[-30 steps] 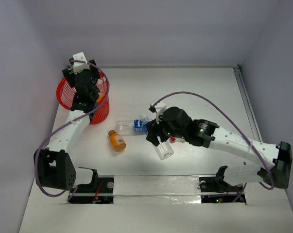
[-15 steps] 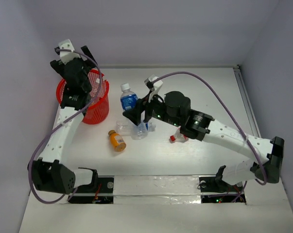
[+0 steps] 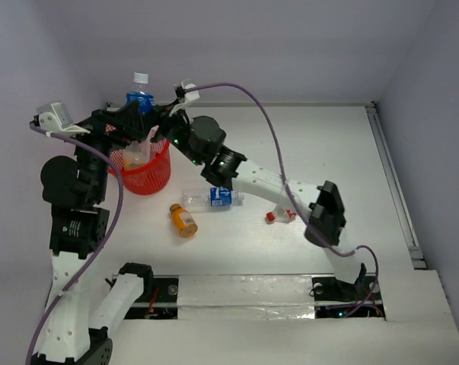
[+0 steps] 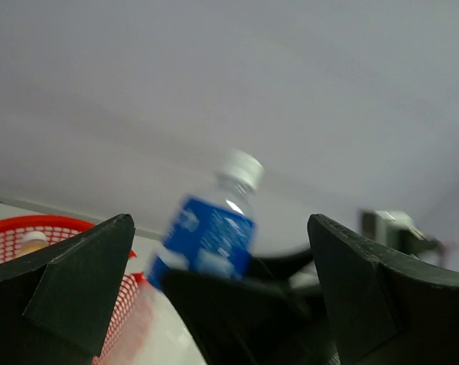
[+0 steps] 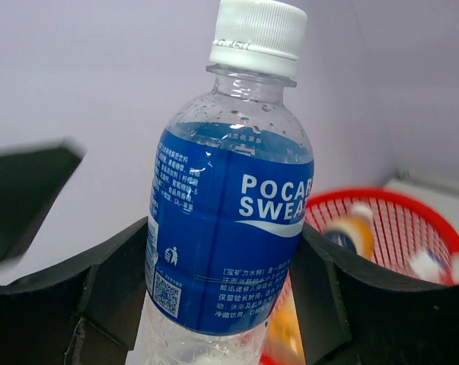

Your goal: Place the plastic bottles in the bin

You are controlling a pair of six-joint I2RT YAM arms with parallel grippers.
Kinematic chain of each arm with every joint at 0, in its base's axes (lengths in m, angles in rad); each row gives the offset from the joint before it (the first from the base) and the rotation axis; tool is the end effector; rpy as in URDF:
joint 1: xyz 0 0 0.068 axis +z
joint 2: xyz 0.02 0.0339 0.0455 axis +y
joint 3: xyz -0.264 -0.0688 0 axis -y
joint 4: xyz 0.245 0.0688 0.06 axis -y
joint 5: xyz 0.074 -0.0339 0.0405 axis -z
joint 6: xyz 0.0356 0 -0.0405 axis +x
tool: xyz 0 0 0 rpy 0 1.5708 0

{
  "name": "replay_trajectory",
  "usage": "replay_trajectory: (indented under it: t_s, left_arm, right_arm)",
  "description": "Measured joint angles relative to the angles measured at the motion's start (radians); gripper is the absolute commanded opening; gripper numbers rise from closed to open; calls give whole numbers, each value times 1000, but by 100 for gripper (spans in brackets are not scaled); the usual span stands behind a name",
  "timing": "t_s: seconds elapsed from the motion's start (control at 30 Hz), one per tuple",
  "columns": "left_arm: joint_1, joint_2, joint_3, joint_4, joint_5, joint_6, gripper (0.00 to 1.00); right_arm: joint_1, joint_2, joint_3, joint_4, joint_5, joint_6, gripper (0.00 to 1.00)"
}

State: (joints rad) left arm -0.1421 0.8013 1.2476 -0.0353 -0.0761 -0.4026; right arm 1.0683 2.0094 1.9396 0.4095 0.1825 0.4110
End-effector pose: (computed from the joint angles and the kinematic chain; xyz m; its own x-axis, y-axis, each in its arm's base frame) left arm 0.1309 -0.0160 0.5067 0.3356 -0.4427 -0.8315 0.2214 0.8950 -0.3871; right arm 0.2385 0.4206 0.4316 -0.1643 0.5168 -0.8402 -0.7786 0.4550 0.4321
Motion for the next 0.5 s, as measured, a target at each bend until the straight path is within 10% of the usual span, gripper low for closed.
replay_trajectory:
  t_s: [0.23, 0.5]
  left_arm:
    - [3, -37, -76, -48, 82, -14, 97]
    - [9, -26, -143, -70, 92, -15, 97]
  right_arm:
    - [-16, 446, 622, -138, 27, -50, 56]
    - [-28, 487, 505, -266, 10, -41, 62]
